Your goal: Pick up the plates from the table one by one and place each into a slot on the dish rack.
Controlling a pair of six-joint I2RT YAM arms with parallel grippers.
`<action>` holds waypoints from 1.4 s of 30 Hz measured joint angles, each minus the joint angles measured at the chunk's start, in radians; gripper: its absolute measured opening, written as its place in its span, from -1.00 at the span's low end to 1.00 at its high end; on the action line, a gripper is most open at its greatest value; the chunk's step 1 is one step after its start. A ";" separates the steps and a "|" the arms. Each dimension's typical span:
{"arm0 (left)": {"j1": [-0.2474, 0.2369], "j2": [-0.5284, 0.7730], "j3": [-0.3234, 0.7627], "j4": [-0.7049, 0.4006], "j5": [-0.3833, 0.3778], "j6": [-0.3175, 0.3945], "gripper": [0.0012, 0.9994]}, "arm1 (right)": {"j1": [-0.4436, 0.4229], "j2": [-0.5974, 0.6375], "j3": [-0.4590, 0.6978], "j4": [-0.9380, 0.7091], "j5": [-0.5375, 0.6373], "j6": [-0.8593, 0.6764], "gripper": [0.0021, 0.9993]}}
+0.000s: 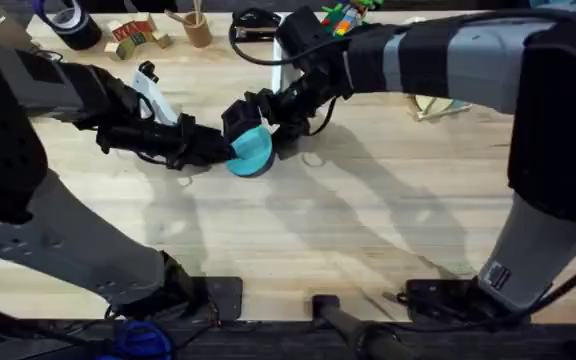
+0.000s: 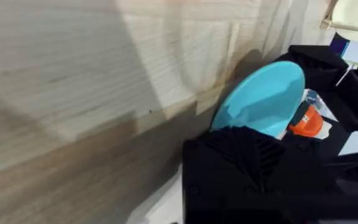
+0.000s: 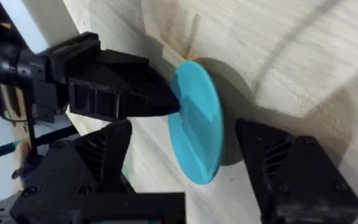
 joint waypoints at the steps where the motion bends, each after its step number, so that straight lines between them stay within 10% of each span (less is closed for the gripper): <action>1: 0.000 0.000 0.000 0.000 0.000 0.000 -0.92 | 0.001 0.000 0.000 0.000 0.000 0.000 0.99; 6: 0.000 0.000 0.000 0.000 0.000 0.000 -0.92 | 0.007 0.006 0.000 0.000 -0.008 0.003 0.83; 18: 0.005 0.000 0.001 -0.008 0.004 0.000 -0.92 | 0.015 0.043 -0.003 -0.012 -0.035 0.019 -0.87; 42: -0.002 0.021 0.082 -0.159 -0.083 0.074 -0.92 | 0.014 0.041 -0.003 -0.022 -0.050 0.011 -0.91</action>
